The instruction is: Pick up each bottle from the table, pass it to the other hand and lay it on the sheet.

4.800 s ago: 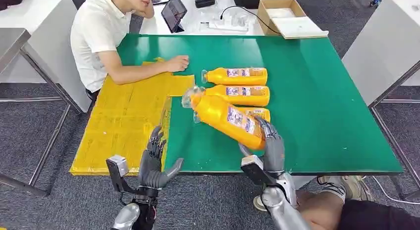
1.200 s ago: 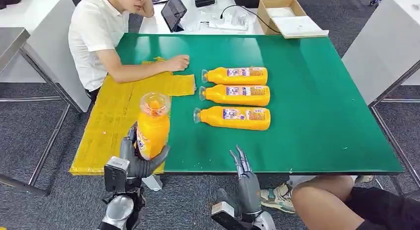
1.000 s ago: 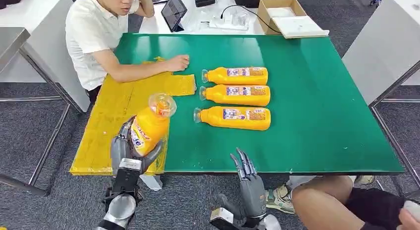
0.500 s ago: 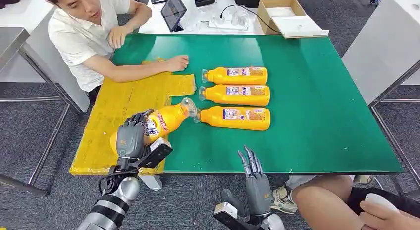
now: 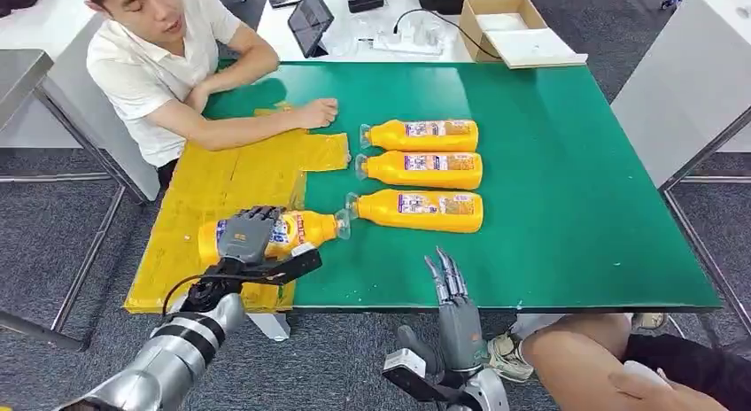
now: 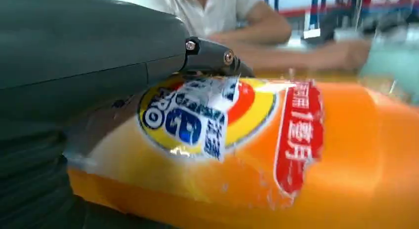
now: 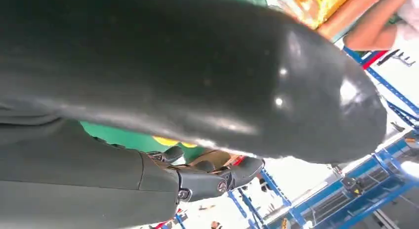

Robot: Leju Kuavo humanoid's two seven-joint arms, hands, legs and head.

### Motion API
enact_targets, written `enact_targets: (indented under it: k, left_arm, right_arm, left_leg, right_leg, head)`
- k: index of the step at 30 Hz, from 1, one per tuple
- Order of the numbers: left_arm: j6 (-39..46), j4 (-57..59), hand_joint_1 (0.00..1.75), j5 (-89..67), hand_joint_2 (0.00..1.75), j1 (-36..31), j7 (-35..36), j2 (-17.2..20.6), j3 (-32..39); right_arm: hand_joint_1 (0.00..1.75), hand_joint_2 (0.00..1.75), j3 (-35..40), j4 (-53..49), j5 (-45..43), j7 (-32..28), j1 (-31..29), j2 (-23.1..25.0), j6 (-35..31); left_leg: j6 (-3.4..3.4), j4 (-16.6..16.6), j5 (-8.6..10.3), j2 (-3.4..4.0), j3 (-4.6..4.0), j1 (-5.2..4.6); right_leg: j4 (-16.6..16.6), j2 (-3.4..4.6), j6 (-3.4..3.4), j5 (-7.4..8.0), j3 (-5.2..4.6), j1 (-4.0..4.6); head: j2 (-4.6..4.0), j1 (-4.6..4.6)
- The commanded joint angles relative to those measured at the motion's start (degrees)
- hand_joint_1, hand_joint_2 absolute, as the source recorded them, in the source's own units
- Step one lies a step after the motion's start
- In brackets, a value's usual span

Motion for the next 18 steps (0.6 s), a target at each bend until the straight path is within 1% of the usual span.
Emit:
enact_targets:
  k: [1,3,4,5,6,9,15,18]
  left_arm:
    - [-7.2,14.8,0.00,0.5,1.75,-8.0,1.0,1.7,-3.7]
    - [-9.2,16.1,0.00,0.9,1.75,-8.5,1.2,2.1,-3.4]
    - [-9.5,16.6,0.00,1.3,1.75,-8.5,1.1,2.4,-3.1]
    - [-9.8,16.8,0.00,1.7,1.75,-8.5,1.1,2.5,-2.7]
    - [-9.6,16.9,0.00,1.9,1.75,-8.3,0.9,2.6,-2.6]
    - [-10.0,17.0,0.00,3.7,1.75,-7.9,0.2,2.5,-0.9]
    - [-10.1,17.0,0.00,4.1,1.75,-7.8,0.1,2.5,-0.7]
    - [-10.3,16.7,0.00,5.8,1.75,-7.0,-1.1,2.8,0.7]
  right_arm:
    - [0.00,0.00,0.7,5.1,-2.4,-1.8,-3.0,0.0,-0.5]
    - [0.00,0.00,0.4,5.7,-3.2,-2.5,-3.5,0.1,-0.3]
    - [0.00,0.00,0.3,6.1,-3.6,-2.8,-3.7,0.1,-0.1]
    - [0.00,0.00,0.2,6.4,-3.8,-2.9,-3.8,0.1,0.0]
    - [0.00,0.00,0.1,6.6,-4.0,-3.1,-3.9,0.1,0.1]
    - [0.00,0.00,-0.2,7.1,-4.8,-3.7,-4.1,0.2,0.4]
    - [0.00,0.00,-0.3,7.1,-5.0,-3.8,-4.1,0.2,0.5]
    - [0.00,0.00,-0.6,7.3,-5.6,-3.9,-3.9,-0.1,1.0]
  left_leg:
    - [-0.11,-0.1,-0.16,0.08,0.38,0.07]
    - [-0.11,-0.1,-0.13,0.12,0.43,0.07]
    - [-0.08,-0.1,-0.10,0.11,0.27,0.04]
    - [-0.13,-0.1,-0.15,0.18,0.44,0.08]
    - [-0.09,-0.1,-0.08,0.13,0.32,0.03]
    - [-0.16,-0.1,-0.13,0.30,0.58,0.06]
    - [-0.12,-0.1,-0.11,0.23,0.52,0.04]
    - [-0.18,-0.2,-0.13,0.31,0.63,0.07]
  right_leg:
    - [-0.1,-0.01,-0.12,-0.14,0.39,0.09]
    - [-0.1,0.09,-0.13,-0.09,0.43,0.08]
    - [-0.1,0.12,-0.09,-0.04,0.29,0.04]
    - [-0.1,0.15,-0.15,-0.07,0.45,0.10]
    - [-0.1,0.13,-0.11,-0.03,0.34,0.04]
    - [-0.2,0.22,-0.20,-0.03,0.54,0.08]
    - [-0.1,0.19,-0.13,-0.02,0.48,0.05]
    - [-0.2,0.23,-0.20,-0.02,0.58,0.09]
  head:
    - [0.00,0.00]
    - [0.00,-0.02]
    - [0.00,0.00]
    - [0.00,0.00]
    - [0.00,0.00]
    - [0.00,0.00]
    - [0.00,0.00]
    - [0.00,-0.02]
